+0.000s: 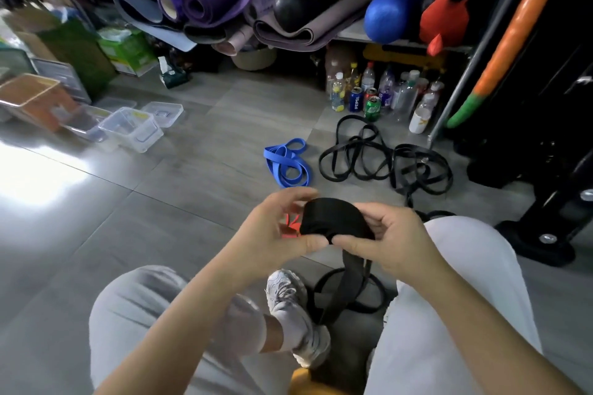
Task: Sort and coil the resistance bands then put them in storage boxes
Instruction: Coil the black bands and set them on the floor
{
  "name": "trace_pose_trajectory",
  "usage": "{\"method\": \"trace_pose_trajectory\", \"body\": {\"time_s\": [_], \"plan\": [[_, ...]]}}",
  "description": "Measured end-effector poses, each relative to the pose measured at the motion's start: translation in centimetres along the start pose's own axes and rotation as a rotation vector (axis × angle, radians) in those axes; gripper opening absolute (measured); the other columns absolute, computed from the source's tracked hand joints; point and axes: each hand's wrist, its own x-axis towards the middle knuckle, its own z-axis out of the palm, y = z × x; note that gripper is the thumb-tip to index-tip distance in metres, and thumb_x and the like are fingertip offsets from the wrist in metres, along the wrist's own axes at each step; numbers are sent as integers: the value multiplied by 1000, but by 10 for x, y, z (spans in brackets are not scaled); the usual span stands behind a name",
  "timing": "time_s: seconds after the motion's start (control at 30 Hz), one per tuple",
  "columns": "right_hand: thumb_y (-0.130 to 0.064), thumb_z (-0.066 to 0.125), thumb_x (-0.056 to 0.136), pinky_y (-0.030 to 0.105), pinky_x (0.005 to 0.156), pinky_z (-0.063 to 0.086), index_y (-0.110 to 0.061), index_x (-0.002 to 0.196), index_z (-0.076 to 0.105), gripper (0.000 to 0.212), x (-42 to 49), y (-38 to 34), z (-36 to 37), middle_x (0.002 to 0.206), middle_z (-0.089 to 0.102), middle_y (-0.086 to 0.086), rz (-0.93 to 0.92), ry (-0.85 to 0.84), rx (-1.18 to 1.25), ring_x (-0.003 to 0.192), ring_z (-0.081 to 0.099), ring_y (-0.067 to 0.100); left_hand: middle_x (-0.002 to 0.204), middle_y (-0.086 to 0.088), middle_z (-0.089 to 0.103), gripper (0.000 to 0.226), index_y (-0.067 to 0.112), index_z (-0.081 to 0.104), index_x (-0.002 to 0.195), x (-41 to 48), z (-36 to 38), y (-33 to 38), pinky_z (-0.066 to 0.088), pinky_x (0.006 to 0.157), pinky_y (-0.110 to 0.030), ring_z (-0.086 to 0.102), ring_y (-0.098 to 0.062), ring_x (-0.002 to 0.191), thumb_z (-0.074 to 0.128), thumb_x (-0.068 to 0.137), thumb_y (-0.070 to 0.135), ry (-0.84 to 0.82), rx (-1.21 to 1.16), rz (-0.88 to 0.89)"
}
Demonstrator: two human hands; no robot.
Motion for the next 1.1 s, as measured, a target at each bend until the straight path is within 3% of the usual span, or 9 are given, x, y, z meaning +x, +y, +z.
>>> {"method": "trace_pose_trajectory", "body": {"time_s": [0.1,0.23,0.33,0.4,0.6,0.87,0.93,1.0,1.1], "plan": [[-33,81,64,33,70,50,-31,90,71,29,6,-2,10,73,69,-11,4,-56,-360,74,63,6,120,10,55,68,33,48,131,4,-10,2,42,93,-27,51,-9,109,79,70,40,-98,635,166],[-38,73,68,34,68,48,-25,94,67,30,11,-6,29,75,66,-6,-86,-84,-542,75,59,9,106,6,63,53,28,56,119,8,-11,6,40,79,-25,56,-15,98,74,71,42,-165,846,134],[-31,77,67,24,80,51,-36,111,57,48,13,-5,29,92,67,-17,80,-81,-315,93,62,1,86,10,62,42,27,64,102,8,-17,5,42,72,-25,54,-10,79,79,65,39,-86,671,65],[-27,81,66,26,83,52,-37,108,56,50,13,-4,26,96,67,-14,104,-117,-236,94,63,2,78,11,61,36,29,66,93,6,-19,1,46,73,-26,54,-7,74,83,62,33,-77,520,47],[-28,85,64,1,76,40,-38,100,66,42,-1,-1,13,91,68,-29,42,-120,-195,90,59,-15,85,11,70,40,40,69,84,-2,-20,-4,53,78,-21,65,-4,82,86,59,13,-56,109,30],[-10,80,65,21,81,52,-31,98,68,41,-19,4,11,95,74,-6,-70,49,168,90,69,10,92,-8,72,54,17,73,95,-5,18,-11,54,68,-27,68,-20,84,92,46,25,-92,-622,-21],[-14,82,65,26,82,54,-33,96,69,39,-21,3,6,92,74,-8,-61,65,55,89,69,10,95,-2,72,46,22,71,96,-3,18,-7,53,74,-27,67,-14,88,86,53,19,-77,-435,-17],[-25,82,67,37,83,53,-29,96,70,32,-23,3,1,89,73,-3,-43,23,-152,87,68,15,105,9,68,52,32,63,105,0,12,-1,52,83,-26,63,-3,97,82,58,26,-81,-5,55],[-30,82,68,46,79,51,-18,98,71,34,-27,3,-3,85,70,4,-31,-32,-335,86,65,20,107,24,62,52,48,59,107,6,2,9,52,88,-28,57,7,101,84,64,32,-197,343,107]]}}
